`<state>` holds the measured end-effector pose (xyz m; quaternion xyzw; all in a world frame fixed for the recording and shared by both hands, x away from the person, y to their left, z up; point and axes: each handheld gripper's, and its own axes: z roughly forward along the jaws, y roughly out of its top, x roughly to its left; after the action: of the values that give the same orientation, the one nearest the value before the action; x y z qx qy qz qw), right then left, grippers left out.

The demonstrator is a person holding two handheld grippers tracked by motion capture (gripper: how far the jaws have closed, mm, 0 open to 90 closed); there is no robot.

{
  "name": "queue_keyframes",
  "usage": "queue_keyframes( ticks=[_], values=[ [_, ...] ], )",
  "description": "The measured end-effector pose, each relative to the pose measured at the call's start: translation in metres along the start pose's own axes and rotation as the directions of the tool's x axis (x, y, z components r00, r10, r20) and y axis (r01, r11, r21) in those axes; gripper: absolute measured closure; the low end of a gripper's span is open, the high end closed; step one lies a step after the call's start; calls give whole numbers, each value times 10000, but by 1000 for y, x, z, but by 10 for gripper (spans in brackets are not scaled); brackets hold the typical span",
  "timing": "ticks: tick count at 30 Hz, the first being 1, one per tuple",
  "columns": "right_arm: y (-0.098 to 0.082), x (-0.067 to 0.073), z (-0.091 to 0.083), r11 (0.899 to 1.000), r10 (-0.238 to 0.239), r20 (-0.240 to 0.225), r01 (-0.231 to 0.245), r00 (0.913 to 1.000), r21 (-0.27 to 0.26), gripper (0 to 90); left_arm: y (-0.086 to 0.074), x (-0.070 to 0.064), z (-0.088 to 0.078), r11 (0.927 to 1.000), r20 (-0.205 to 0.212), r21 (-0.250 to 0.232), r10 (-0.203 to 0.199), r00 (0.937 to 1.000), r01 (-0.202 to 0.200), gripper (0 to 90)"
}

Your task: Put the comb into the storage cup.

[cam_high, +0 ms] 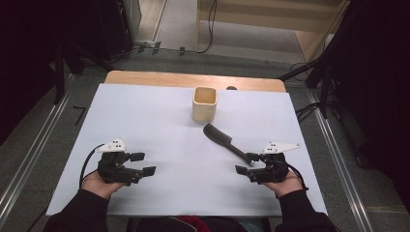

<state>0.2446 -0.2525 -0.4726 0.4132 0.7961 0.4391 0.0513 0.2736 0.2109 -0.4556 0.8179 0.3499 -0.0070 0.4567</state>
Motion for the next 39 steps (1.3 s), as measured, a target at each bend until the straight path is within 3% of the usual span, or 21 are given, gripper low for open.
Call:
queue_keyframes(
  ticks=[12, 18, 31, 39],
  values=[
    [-1, -2, 1, 9999, 36, 44, -37, 10000, 99, 257, 0, 0, 0, 10000, 77, 26, 37, 10000, -38, 229],
    [5, -11, 2, 10000, 21, -104, -22, 9999, -66, 255, 1, -1, 1, 10000, 86, 16, 23, 10000, -23, 229],
    [16, -25, 10, 9998, -80, 242, 84, 9997, -172, 255, 0, 1, 1, 10000, 39, 34, 2, 10000, -2, 229],
    [18, -35, 11, 9997, 106, 393, -98, 9992, -203, 255, 1, 1, 2, 10000, 61, 16, -44, 10000, 44, 228]
  ],
)
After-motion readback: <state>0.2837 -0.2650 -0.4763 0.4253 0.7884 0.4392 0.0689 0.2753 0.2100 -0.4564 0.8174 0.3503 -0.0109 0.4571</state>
